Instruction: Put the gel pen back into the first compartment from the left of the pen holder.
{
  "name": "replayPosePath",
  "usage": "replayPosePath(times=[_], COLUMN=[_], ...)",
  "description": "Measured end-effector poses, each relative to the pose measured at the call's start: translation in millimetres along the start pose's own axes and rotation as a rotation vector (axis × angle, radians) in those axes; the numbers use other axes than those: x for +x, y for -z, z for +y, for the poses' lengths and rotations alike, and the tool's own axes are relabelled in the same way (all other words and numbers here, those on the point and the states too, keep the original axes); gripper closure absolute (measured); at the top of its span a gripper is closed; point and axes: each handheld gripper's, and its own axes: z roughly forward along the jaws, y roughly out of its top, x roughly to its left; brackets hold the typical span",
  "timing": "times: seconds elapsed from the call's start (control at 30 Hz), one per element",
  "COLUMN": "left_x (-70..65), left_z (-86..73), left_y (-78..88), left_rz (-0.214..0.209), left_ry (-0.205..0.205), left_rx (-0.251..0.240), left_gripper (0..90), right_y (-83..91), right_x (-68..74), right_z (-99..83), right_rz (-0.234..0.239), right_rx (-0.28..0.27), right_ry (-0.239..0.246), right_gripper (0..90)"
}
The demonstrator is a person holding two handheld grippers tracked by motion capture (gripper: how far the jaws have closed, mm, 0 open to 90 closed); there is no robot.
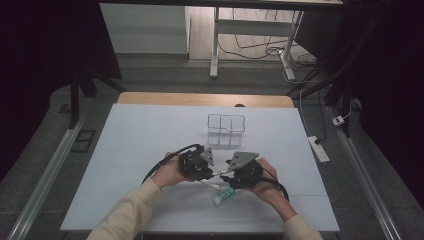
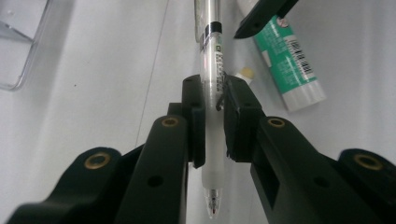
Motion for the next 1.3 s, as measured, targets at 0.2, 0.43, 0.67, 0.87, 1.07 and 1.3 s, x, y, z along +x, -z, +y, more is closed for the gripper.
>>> replayPosePath(times=[0.2,0.43,0.67,0.87,1.07,1.3], left_x=[-0.1,0.0,-2.3,-3.4,-3.8,-1.4], left_z=[-0.2,0.7,3.2,4.6,5.0,2.3], left_y=[0.6,-3.2,-6.9,-3.5,-1.6,5.8], left_rz=[-0.002,-0.003,-0.003,-0.005,-0.012,0.01], left_ry=[0.003,0.0,-0.007,-0.015,-0.025,-0.004], left_rx=[0.003,0.014,0.026,0.008,0.006,-0.057], left_gripper=[79.1,79.1,79.1,79.1,79.0,76.3], right_y=[-1.2,0.5,-3.2,-8.6,-12.5,-12.3], right_x=[0.8,-0.5,1.5,8.2,10.8,11.0], right_z=[-0.9,-0.8,-0.9,1.0,1.9,1.1], right_rz=[-0.006,-0.004,0.012,0.012,0.024,0.051], right_rx=[0.022,0.006,0.018,0.066,0.102,0.089], right_ry=[0.015,0.008,0.024,0.087,0.136,0.153], right_gripper=[46.8,47.0,48.0,56.7,67.6,74.8])
